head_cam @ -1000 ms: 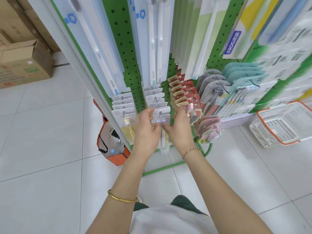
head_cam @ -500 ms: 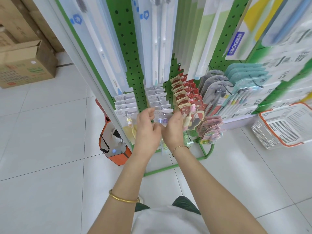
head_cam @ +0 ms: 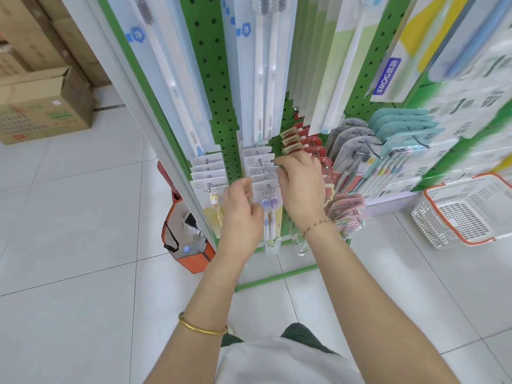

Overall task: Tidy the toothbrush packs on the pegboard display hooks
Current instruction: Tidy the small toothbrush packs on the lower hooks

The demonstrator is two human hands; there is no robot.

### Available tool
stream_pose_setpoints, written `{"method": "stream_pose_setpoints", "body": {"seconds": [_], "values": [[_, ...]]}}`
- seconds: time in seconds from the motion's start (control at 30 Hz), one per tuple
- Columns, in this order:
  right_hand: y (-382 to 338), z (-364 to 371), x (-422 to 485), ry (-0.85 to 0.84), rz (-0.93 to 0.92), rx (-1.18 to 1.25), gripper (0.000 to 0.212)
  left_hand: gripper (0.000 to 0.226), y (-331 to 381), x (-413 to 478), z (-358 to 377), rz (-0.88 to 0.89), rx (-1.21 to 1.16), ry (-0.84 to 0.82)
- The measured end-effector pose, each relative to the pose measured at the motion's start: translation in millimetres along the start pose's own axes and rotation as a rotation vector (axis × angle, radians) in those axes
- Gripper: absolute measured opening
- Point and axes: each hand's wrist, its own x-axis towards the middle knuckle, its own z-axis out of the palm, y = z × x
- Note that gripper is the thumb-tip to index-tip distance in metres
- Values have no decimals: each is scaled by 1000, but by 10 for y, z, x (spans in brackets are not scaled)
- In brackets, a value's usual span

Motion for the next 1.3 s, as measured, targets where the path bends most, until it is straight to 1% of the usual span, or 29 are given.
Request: {"method": "stream_pose_setpoints", "body": {"seconds": [0.07, 0.17, 0.27, 0.3, 0.4, 0.5, 0.57, 0.63, 0.73, 0.9, 1.0, 1.13, 1.3], "values": [[-9, 47, 131, -53, -6, -75, 25, 50, 16, -22, -16, -1, 11, -6], [0, 98, 246, -131, 51, -138, 22, 50, 34, -45, -41, 2, 13, -7], [-28, 84, 320, -176, 77, -151, 35, 49, 37, -62, -55, 13, 15, -5], [-35, 70, 345, -200, 80, -150, 36, 49, 36, -66, -57, 13, 13, -5], [-32, 55, 401, -246, 81, -139, 26, 49, 37, -79, -69, 3, 7, -2], [-17, 52, 427, -265, 62, -176, 26, 50, 25, -84, -75, -2, 1, -6], [-11, 57, 419, -251, 47, -184, 27, 49, 26, -88, -77, -10, -3, -7], [-3, 95, 385, -198, 39, -168, 28, 49, 33, -88, -79, -15, -10, -4], [13, 180, 326, -100, 31, -94, 22, 49, 42, -97, -88, -12, -9, -8], [58, 252, 307, 24, -108, 6, 12, 50, 36, -119, -118, 0, -10, 1], [72, 249, 289, 49, -202, -7, 10, 48, 37, -128, -143, -16, 3, 6], [84, 272, 279, 79, -290, -27, 10, 44, 65, -141, -196, -29, 109, 9], [50, 294, 297, 0, -414, -28, 10, 36, 39, -130, -187, -67, 246, 56]]}}
